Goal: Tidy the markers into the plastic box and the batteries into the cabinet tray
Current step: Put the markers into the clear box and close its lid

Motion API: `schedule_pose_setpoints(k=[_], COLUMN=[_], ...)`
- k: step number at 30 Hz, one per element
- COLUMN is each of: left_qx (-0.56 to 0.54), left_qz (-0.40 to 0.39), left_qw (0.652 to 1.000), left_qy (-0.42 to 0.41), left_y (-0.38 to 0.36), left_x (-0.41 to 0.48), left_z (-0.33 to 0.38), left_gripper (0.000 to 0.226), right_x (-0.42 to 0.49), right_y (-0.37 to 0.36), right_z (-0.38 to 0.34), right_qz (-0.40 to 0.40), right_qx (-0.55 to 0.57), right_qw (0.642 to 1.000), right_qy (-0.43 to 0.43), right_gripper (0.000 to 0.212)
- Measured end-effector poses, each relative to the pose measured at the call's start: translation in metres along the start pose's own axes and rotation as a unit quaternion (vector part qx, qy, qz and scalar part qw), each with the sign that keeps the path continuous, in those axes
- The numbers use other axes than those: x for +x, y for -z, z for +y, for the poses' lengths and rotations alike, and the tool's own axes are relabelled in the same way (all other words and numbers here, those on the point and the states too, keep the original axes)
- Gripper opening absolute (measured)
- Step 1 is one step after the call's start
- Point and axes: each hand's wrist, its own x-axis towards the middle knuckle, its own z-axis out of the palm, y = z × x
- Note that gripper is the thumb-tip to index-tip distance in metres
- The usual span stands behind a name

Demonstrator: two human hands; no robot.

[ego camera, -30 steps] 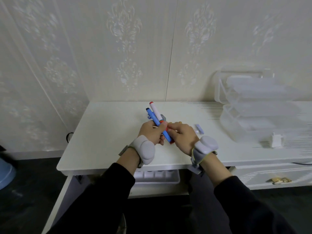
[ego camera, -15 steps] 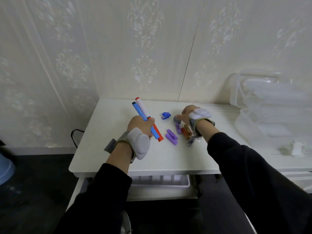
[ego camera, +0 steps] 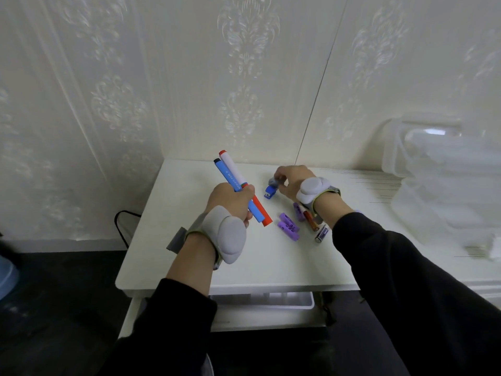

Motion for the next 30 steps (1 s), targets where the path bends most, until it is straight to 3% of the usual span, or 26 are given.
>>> schedule_pose_setpoints(k=[6, 10, 14, 19, 24, 30], left_qx=[-0.006, -0.005, -0.007, -0.005, 0.028, 0.071], left_qz=[0.000, 0.015, 0.028, 0.023, 0.023, 0.008], left_qw=[1.000, 1.000, 1.000, 1.000, 0.999, 0.997], left_qy=[-0.003, -0.002, -0.002, -0.004, -0.005, 0.000], left_y=[-0.001, 0.002, 0.007, 0.010, 0.011, -0.007], left_x=[0.001, 0.004, 0.009, 0.010, 0.013, 0.011], left_z=[0.000, -0.001, -0.005, -0.008, -0.010, -0.012], left_gripper=[0.026, 0.025, 0.026, 0.028, 0.029, 0.031], right_x=[0.009, 0.014, 0.020, 0.025, 0.019, -0.024], right_y=[-0.014, -0.027, -0.039, -0.042, -0.035, 0.004], right_z=[-0.006, -0.015, -0.025, -0.037, -0.040, -0.013], right_qz=[-0.094, -0.116, -0.112, -0.120, -0.103, -0.043], right_qx=[-0.033, -0.010, 0.010, 0.003, 0.022, 0.058], right_qw=[0.994, 0.992, 0.992, 0.990, 0.992, 0.996], right_qy=[0.042, 0.043, 0.064, 0.079, 0.067, 0.050], right_gripper=[0.046, 0.071, 0.063, 0.016, 0.030, 0.031])
